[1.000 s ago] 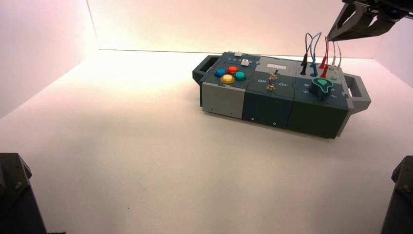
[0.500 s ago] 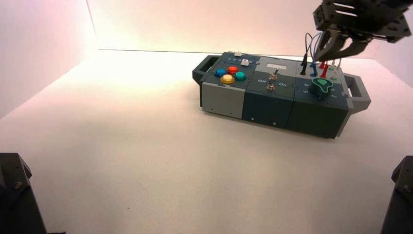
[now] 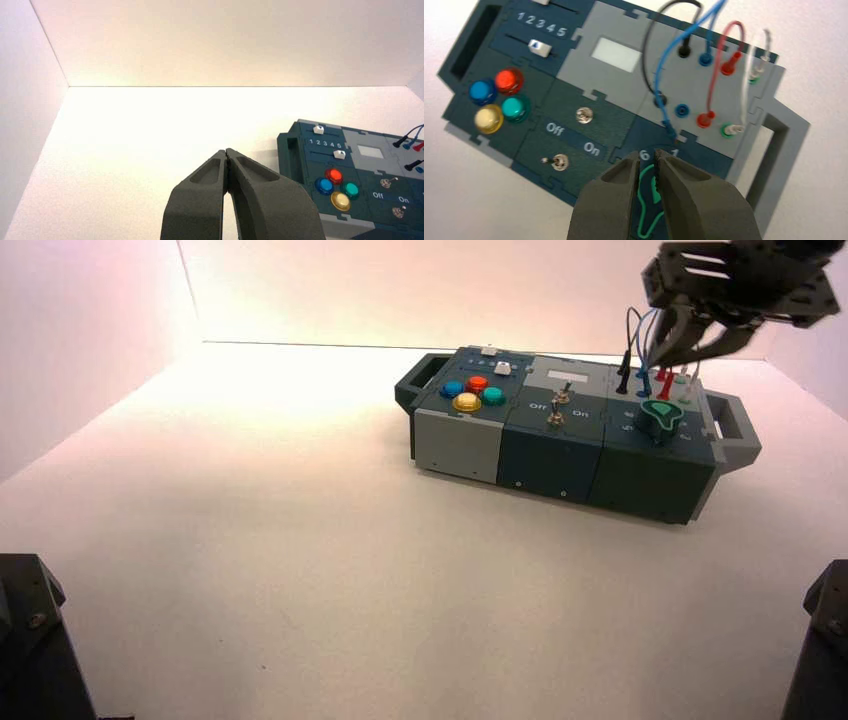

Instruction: Insert the blue wire.

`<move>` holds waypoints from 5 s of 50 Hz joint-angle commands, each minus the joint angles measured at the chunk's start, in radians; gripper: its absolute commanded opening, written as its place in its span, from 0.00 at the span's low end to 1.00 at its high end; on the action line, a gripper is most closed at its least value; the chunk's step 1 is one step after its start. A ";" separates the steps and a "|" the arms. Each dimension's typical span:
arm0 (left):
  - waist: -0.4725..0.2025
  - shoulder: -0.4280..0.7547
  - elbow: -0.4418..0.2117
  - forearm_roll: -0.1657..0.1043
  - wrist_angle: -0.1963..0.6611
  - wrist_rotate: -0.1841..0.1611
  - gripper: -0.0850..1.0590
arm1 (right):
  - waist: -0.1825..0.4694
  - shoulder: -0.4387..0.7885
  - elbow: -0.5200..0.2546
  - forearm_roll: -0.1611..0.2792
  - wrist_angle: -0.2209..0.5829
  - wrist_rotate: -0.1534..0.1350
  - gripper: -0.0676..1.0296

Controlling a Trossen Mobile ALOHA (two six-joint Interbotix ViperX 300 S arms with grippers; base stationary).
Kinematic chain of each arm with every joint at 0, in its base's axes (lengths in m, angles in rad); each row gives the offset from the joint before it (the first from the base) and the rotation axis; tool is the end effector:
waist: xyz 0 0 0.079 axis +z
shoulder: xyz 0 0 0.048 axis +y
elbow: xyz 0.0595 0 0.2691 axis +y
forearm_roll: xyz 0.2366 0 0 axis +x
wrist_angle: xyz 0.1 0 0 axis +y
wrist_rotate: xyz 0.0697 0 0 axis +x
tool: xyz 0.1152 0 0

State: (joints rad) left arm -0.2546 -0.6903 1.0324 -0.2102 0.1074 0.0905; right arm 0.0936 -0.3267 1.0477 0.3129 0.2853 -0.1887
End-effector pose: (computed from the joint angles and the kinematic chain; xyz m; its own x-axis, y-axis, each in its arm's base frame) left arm 0.3457 -0.0942 0.1795 0.8668 -0.2487 -0.4323 0.2199 0.9686 -0.1162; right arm 0.3205 0.0462 0.0244 0.5335 0.1371 -0.8346 -0.0458 0.9900 0.1333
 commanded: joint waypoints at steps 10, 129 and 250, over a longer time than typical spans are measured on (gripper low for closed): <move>0.003 0.012 -0.044 0.002 -0.009 0.008 0.05 | -0.035 -0.005 -0.005 -0.008 -0.015 -0.002 0.28; 0.003 0.087 -0.083 0.002 -0.011 0.018 0.05 | -0.023 0.247 -0.190 -0.051 -0.077 -0.008 0.25; 0.003 0.117 -0.109 0.003 -0.003 0.018 0.05 | -0.026 0.298 -0.187 -0.063 -0.109 0.003 0.09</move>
State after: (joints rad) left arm -0.2531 -0.5706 0.9587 -0.2102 0.1104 0.1043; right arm 0.0660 -0.0169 0.8836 0.2485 0.1841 -0.1871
